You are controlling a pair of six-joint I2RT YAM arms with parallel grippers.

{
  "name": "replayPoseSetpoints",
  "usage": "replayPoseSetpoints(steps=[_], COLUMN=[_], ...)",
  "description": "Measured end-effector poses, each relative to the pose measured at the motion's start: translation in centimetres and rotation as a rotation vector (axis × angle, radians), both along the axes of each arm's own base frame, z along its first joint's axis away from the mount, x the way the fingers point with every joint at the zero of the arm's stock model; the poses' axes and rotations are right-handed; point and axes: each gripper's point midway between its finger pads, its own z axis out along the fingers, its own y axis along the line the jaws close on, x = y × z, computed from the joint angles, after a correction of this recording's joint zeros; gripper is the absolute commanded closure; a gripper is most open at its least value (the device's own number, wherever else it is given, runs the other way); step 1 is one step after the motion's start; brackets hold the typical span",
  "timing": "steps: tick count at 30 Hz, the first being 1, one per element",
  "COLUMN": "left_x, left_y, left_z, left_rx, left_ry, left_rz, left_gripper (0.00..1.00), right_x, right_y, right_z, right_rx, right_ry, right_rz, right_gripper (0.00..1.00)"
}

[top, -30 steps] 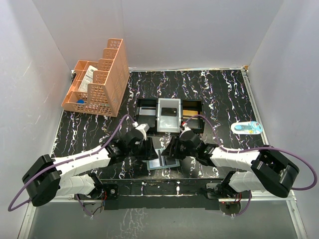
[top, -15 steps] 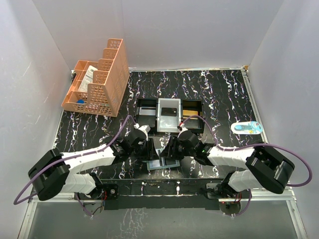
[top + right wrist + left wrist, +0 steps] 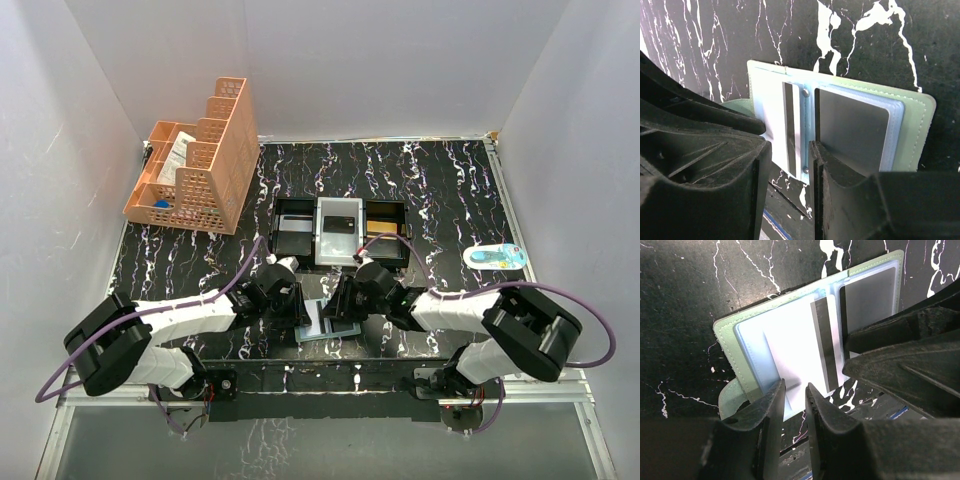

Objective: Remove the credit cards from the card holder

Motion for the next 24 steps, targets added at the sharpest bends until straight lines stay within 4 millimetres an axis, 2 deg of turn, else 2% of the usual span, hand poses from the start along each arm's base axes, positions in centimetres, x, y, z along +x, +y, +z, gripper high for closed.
replayPoseSetpoints(steps=[10,20,24], left_x=[0.03,0.07,0.06], left_y=[0.35,0.59,0.62], left_z=[-0.25,-0.34,-0.36], left_rx=[0.021,0.04,0.042], left_ry=[-0.002,-0.003,-0.002], left_rz=[0.002,0.0,0.0], left_gripper=[0.83,0.85,0.85], right_x=[0.07,0.19,0.2], right_y=[0.59,0.78,0.73], right_z=[-0.84,-0.55,-0.49], right_rx=[-0.008,0.035,0.05], right_ry=[0.027,0.028,0.029], right_rz=[0.013,0.019,0.02], right_gripper=[0.78,0.99,1.0])
